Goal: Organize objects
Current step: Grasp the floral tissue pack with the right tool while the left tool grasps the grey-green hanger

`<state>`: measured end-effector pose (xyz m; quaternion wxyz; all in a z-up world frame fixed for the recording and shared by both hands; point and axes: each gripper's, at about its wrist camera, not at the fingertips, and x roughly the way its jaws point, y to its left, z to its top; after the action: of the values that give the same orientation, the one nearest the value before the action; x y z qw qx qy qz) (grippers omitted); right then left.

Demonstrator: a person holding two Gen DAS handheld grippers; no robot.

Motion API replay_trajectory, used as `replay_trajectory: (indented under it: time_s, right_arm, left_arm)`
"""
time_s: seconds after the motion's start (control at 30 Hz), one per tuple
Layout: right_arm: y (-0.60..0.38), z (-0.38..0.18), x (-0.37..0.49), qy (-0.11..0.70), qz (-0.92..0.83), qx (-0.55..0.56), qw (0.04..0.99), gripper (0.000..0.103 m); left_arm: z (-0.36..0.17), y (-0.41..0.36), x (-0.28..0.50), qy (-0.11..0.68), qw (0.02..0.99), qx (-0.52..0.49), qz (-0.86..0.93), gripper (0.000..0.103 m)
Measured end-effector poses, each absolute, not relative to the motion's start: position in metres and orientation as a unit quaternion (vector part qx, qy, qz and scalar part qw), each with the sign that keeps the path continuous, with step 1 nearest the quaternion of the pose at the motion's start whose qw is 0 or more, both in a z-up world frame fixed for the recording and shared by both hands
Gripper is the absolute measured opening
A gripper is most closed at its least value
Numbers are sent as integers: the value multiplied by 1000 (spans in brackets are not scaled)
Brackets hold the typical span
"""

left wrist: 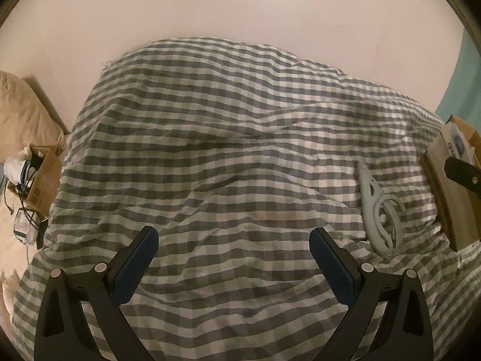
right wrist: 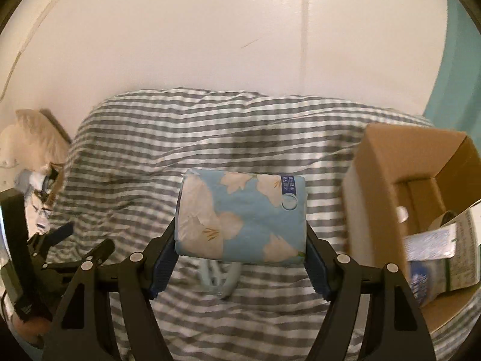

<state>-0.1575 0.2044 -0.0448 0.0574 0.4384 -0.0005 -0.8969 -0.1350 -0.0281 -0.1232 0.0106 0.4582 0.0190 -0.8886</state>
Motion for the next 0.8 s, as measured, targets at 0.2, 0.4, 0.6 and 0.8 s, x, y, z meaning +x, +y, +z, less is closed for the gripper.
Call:
replay_trajectory:
  time_s: [0.2,0.4,0.6,0.8]
  right_arm:
    - [221,-50,-147,34,-897,440,4,73]
    - [224,-28,-130,83,-906,414,-16,73]
    - [241,-31,-127,74,-908,412,-10,73]
    - [248,-34,-127,55,-911,408,8,73]
  left_arm:
    - [-120,6,-134,-5,-27,456,-890,103]
    - [-118,48,-142,-13,-74,464,-883,103]
    - [-140,83,-161,13,-115,495,-861,103]
    - [-179,114,-181,-18,-129,539,-832,86]
